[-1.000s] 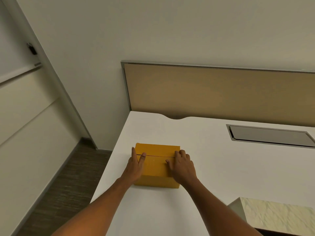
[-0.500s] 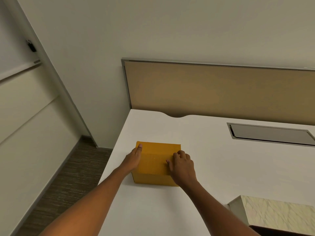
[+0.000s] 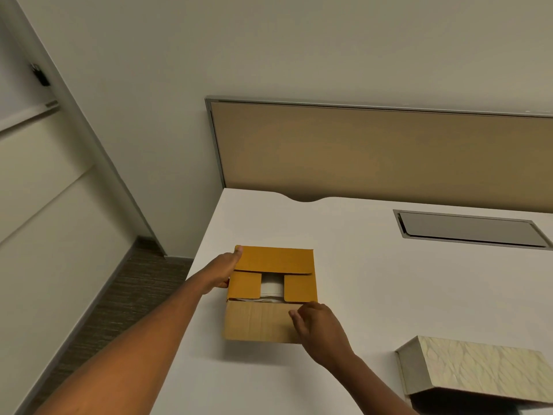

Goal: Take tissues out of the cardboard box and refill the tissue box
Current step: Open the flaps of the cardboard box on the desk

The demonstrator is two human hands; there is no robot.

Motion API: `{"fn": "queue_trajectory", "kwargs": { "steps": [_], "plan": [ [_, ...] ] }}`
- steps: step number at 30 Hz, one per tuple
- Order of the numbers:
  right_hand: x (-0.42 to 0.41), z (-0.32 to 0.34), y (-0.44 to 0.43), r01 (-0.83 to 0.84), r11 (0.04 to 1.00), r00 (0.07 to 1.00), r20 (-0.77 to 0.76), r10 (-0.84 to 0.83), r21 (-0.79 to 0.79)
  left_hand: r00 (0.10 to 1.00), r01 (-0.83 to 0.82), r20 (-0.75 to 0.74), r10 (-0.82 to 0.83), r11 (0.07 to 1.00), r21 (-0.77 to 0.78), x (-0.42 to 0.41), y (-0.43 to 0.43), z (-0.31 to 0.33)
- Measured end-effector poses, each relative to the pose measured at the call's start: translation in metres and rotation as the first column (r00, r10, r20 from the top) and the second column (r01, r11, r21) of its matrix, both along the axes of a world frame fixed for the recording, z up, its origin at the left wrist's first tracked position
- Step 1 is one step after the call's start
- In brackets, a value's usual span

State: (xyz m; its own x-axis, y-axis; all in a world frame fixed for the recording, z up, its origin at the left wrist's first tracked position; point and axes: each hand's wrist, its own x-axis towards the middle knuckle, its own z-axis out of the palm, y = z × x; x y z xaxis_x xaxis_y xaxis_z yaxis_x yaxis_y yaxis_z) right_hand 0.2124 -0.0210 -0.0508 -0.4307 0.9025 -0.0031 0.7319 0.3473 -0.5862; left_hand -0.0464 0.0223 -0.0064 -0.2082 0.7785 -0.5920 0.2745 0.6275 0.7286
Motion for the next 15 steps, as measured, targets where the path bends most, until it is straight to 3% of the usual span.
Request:
{"fn": "queue_trajectory", "kwargs": {
  "steps": [4,7,11,15],
  "plan": [
    [-0.011,0.004,0.016,-0.021,1.0,0.98,0.197,0.017,0.021,0.943,0.216,-0.252,-0.218,0.976,-0.038,0.004,0.0,-0.006],
    [-0.018,0.007,0.026,0.063,0.997,0.975,0.217,-0.052,-0.043,0.845,0.335,-0.402,-0.353,0.935,-0.117,0.01,0.002,-0.01],
    [-0.025,0.002,0.029,0.029,1.0,0.933,0.358,-0.024,-0.008,0.724,0.32,-0.585,-0.365,0.929,-0.184,0.016,0.006,-0.02],
    [-0.026,-0.003,0.028,0.01,1.0,0.915,0.403,-0.015,0.015,0.591,0.246,-0.767,-0.25,0.961,-0.124,0.019,0.007,-0.024]
  ]
}}
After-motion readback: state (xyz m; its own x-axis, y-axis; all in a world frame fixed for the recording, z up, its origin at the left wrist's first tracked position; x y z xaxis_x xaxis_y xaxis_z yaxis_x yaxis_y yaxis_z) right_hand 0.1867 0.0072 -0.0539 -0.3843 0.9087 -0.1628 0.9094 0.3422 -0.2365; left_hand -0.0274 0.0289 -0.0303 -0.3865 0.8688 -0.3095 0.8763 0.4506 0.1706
